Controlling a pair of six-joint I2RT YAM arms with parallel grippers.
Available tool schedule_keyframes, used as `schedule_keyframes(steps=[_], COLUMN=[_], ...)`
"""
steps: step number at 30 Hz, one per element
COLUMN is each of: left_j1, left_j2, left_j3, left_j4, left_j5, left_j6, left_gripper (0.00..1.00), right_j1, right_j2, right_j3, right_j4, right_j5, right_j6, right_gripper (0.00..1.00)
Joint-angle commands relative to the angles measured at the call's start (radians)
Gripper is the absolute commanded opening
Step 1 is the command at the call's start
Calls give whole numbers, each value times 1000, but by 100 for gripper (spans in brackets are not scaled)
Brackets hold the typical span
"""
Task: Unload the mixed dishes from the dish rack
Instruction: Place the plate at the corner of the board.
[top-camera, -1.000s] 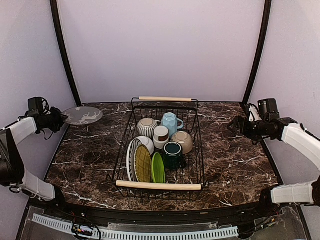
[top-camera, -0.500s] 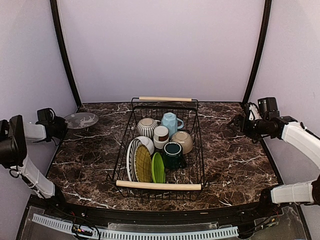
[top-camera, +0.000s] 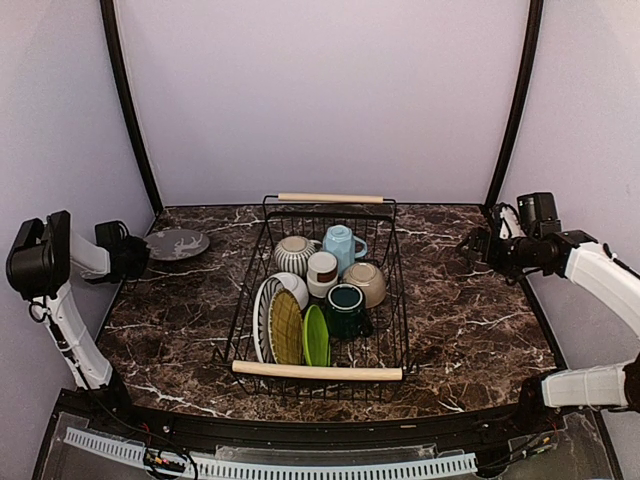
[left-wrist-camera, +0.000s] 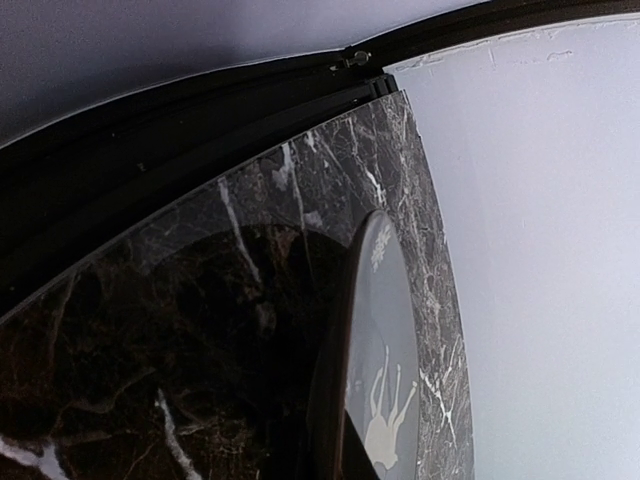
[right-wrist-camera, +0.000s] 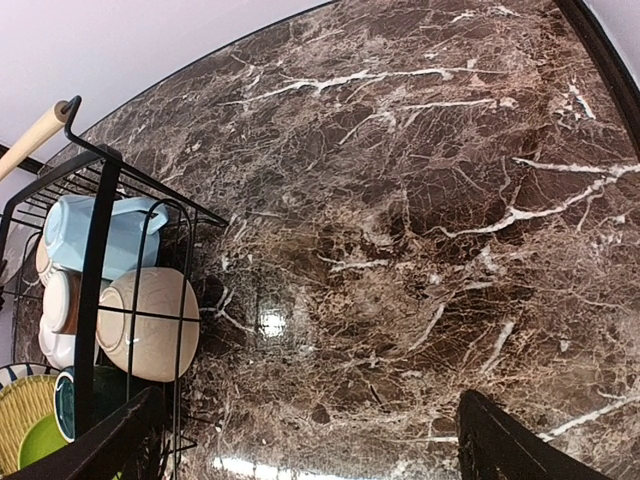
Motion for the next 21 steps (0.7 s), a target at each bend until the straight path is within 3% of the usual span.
schedule_keyframes(steps=[1,11,16,21], left_j1=[-3,-2,-2,-2], left_j2=[-14,-106,-233,-392], left_j3=[66,-23,-64,-113], left_j4=[70,-56,-247,-395], left_j5=[67,79,35,13], left_j6=[10,75,163,221], left_gripper=[8,59,84,95], right_j1=[7,8,8,8], right_j2=[-21,-32,-28,-29], right_j3=[26,-9,-21,-43], right_j4=[-7,13,18,45], right_j5=[7,4,5,-7], right_j6=[9,10,7,6], right_gripper=[99,99,99,99])
